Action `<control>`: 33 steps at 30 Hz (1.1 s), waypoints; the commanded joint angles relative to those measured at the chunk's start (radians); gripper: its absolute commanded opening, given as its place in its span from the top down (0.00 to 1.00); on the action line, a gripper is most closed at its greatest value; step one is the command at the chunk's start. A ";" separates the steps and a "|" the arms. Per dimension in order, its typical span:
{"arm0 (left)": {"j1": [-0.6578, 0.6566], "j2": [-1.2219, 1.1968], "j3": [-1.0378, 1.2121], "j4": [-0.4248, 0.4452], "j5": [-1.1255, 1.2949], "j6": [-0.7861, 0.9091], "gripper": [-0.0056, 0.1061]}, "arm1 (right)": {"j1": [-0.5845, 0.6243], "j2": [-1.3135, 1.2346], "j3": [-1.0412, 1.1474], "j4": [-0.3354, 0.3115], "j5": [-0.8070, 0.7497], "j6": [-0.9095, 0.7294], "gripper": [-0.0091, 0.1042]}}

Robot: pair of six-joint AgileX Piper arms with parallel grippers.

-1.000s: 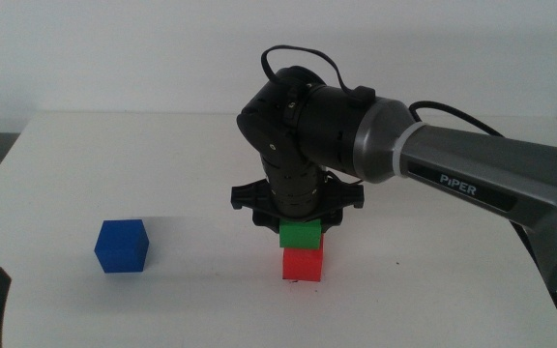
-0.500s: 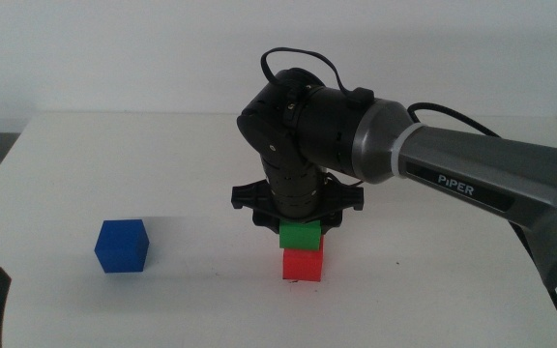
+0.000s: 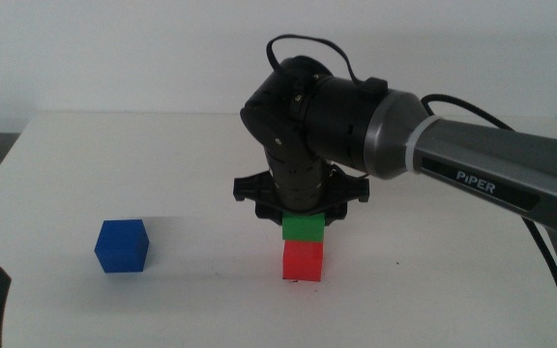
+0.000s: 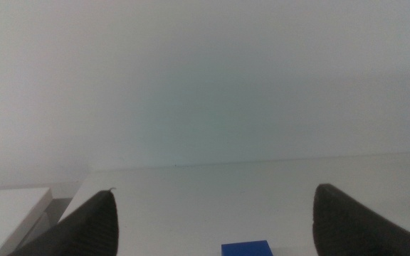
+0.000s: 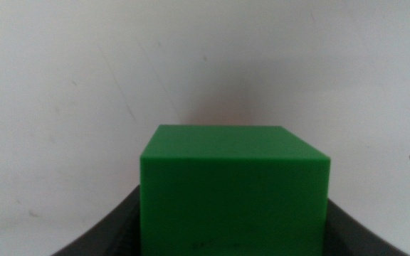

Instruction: Stack red cubes first, then green, then blue cubes in a specific spot.

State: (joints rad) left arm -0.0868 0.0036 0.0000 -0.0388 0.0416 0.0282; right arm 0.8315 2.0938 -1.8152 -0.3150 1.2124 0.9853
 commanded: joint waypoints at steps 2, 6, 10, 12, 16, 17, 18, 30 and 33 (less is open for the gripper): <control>-0.004 -0.004 0.000 -0.002 -0.011 -0.001 0.11 | 0.007 -0.014 0.029 -0.008 0.009 0.000 0.86; -0.004 -0.004 0.000 -0.002 -0.011 -0.001 0.11 | 0.009 -0.016 0.031 -0.015 0.009 -0.005 0.86; -0.004 -0.004 0.000 -0.002 -0.011 -0.001 0.11 | 0.008 -0.003 0.031 0.005 0.009 -0.005 0.86; -0.004 -0.004 0.000 -0.002 -0.011 -0.001 0.11 | 0.008 0.006 0.031 0.007 0.009 -0.005 0.86; -0.004 -0.004 0.000 -0.002 -0.011 -0.001 0.11 | 0.008 0.017 0.031 0.009 0.009 -0.005 0.86; -0.004 -0.004 0.000 -0.002 -0.011 0.002 0.11 | 0.008 0.020 0.031 0.011 0.009 -0.005 0.86; -0.004 -0.004 0.000 -0.002 -0.011 0.002 0.11 | 0.008 0.021 0.031 0.013 0.009 -0.005 0.86; -0.004 -0.004 0.000 -0.002 -0.011 -0.001 0.11 | 0.006 0.024 0.031 0.016 0.009 -0.019 0.18; -0.004 -0.004 0.000 -0.002 -0.011 -0.001 0.11 | 0.010 -0.004 0.031 0.016 0.009 -0.045 0.18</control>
State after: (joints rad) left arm -0.0868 0.0036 0.0000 -0.0388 0.0416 0.0282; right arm 0.8378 2.1156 -1.7886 -0.2887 1.2122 0.9589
